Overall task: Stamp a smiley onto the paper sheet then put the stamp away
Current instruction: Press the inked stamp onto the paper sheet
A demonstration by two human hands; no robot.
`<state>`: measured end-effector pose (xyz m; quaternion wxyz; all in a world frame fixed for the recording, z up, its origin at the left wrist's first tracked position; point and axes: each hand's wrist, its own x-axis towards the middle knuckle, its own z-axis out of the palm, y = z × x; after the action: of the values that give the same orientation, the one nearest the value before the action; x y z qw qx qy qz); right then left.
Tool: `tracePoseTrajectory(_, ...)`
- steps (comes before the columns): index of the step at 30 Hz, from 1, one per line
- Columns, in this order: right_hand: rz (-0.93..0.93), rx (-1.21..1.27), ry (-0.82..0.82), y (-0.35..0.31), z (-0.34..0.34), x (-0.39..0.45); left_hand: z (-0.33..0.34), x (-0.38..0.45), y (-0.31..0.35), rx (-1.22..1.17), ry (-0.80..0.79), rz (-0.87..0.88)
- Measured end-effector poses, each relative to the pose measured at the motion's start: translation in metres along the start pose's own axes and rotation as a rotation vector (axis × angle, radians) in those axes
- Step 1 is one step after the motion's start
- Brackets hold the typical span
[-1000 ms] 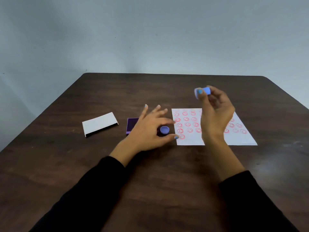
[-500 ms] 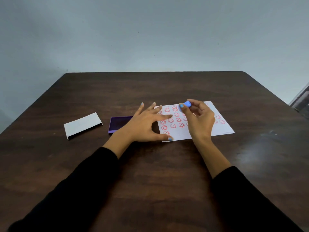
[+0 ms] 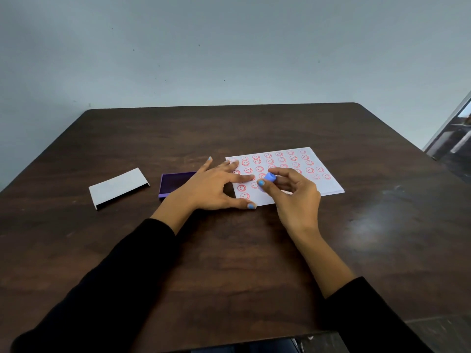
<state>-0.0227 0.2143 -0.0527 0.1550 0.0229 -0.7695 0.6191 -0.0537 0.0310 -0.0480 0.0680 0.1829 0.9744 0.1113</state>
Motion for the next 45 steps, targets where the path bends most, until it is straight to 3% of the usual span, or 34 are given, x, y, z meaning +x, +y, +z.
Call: tracePoseTrajectory(45,-0.099,-0.38,-0.078,-0.005,0.012,-0.001,0.002,0.004,-0.005,-0.037,0.036,0.036)
